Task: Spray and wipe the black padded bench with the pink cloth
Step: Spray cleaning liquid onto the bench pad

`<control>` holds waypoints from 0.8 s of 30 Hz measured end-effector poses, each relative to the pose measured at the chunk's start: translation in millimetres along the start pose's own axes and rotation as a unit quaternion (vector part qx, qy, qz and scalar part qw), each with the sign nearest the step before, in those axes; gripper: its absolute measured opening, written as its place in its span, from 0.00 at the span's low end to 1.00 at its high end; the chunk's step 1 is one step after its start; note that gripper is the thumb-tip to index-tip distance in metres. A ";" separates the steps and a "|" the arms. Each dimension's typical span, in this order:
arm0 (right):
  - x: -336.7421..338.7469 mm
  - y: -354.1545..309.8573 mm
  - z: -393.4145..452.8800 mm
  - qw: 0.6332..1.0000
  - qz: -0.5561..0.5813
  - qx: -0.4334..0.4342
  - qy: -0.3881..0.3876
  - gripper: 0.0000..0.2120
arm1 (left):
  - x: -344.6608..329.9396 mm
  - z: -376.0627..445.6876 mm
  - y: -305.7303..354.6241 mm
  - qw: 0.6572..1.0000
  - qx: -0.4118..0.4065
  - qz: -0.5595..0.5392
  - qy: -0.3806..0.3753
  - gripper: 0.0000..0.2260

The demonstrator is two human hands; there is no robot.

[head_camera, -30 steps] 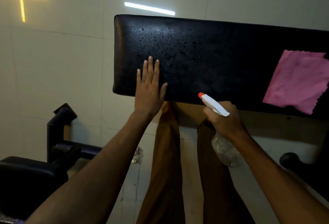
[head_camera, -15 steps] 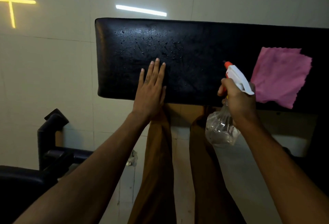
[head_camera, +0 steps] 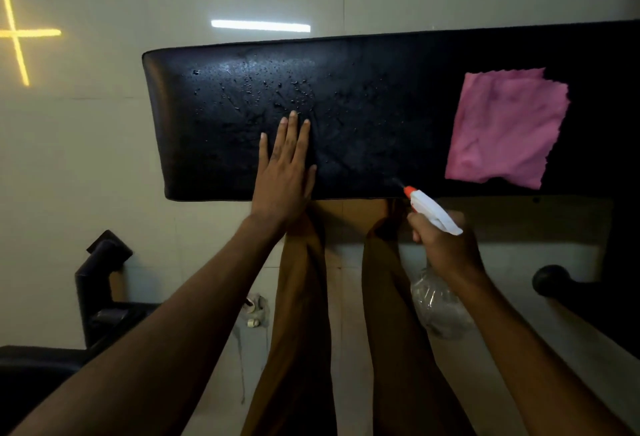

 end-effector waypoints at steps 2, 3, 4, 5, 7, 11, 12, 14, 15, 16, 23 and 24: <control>3.3 4.5 -2.4 1.000 0.007 -0.005 0.015 0.18 | 2.5 -1.1 0.7 1.000 0.004 0.002 -0.003 0.31; 6.6 5.9 -2.2 1.000 0.015 -0.002 0.017 0.18 | 3.3 -1.5 2.0 1.000 0.004 0.002 -0.005 0.31; 11.1 7.4 -1.8 1.000 0.025 0.002 0.019 0.17 | 4.1 -1.9 4.4 1.000 0.001 0.001 -0.005 0.31; 16.4 8.9 -1.2 0.999 0.038 0.006 0.025 0.16 | 4.8 -2.0 8.3 1.000 -0.003 0.000 -0.005 0.31; 30.1 11.5 0.7 0.996 0.066 0.030 0.045 0.15 | 4.4 0.0 19.5 1.000 -0.012 -0.007 -0.008 0.31; 66.9 6.8 -2.0 0.985 0.109 0.084 0.100 0.15 | 1.9 6.4 53.9 0.998 -0.049 -0.033 -0.014 0.31; 79.1 4.8 -2.5 0.980 0.122 0.101 0.121 0.16 | 0.7 8.7 64.1 0.997 -0.057 -0.040 -0.016 0.30; 108.1 -1.2 -0.9 0.965 0.130 0.146 0.177 0.18 | -0.7 16.3 85.6 0.996 -0.074 -0.051 -0.011 0.29; 123.5 -4.8 2.7 0.956 0.125 0.166 0.207 0.18 | -0.2 21.5 97.0 0.995 -0.083 -0.054 -0.002 0.29; 139.4 -7.3 6.8 0.947 0.121 0.179 0.237 0.17 | 0.5 27.1 108.6 0.994 -0.091 -0.056 0.005 0.28; 240.3 -32.5 31.7 0.879 0.136 0.231 0.394 0.08 | 6.1 59.5 177.5 0.991 -0.074 -0.106 0.017 0.22; 249.0 -35.0 38.0 0.874 0.138 0.243 0.398 0.08 | 6.1 63.1 186.0 0.991 -0.068 -0.118 0.018 0.21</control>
Point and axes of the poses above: each hand's wrist, its own z-axis towards the middle knuckle, its own x-axis out of the back of the hand, y = z × x, the point moved 3 cm from there along z, towards the middle knuckle, and after that the axes turned 6 degrees about -z, right-handed, at the moved point
